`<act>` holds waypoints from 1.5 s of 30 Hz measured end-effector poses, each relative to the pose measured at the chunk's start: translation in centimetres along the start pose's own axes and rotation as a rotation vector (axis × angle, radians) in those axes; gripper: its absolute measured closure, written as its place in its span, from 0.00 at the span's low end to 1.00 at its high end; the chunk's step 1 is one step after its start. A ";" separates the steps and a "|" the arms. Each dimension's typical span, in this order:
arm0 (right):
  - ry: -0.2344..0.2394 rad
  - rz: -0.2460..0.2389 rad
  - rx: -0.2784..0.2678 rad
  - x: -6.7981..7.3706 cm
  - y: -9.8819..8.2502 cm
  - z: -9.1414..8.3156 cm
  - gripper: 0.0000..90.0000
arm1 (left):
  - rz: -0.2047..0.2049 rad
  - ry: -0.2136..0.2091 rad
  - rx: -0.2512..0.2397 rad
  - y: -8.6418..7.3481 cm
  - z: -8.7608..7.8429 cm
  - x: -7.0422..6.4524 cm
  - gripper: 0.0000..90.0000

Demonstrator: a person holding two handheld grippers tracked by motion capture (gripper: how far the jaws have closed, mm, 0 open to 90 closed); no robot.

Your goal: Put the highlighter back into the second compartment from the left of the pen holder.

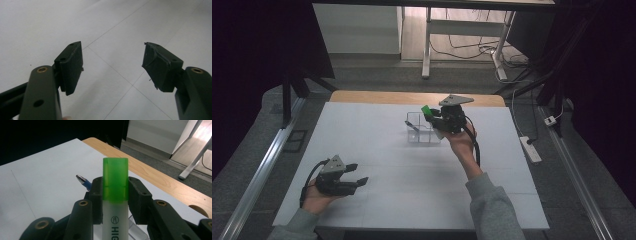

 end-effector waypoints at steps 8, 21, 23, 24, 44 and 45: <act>0.007 0.003 -0.004 -0.2 0.2 0.6 0.74 | 0.000 0.000 -0.001 0.0 0.0 0.0 0.36; 0.017 0.016 -0.029 -0.6 1.5 1.9 0.74 | -0.003 0.000 -0.006 0.0 -0.1 0.2 0.36; 0.013 0.010 -0.027 -0.7 1.6 2.1 0.74 | -0.003 0.000 -0.005 -0.1 -0.1 0.2 0.36; 0.013 0.014 -0.030 -0.7 1.7 2.2 0.74 | -0.004 0.001 -0.005 -0.1 -0.1 0.3 0.36; -0.017 0.019 -0.056 -2.7 2.8 4.4 0.74 | -0.006 -0.006 -0.006 -0.1 -0.1 0.3 0.36; -0.017 0.019 -0.054 -2.7 2.9 4.5 0.74 | -0.006 -0.006 -0.006 -0.1 -0.1 0.3 0.36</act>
Point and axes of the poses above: each handheld gripper's, and its own axes: z roughly forward along the jaws, y roughly out of its top, x roughly to its left, the point moved 8 cm from there along z, roughly forward along the jaws, and after that the axes turned 10 degrees about y, right-handed, at the moved point
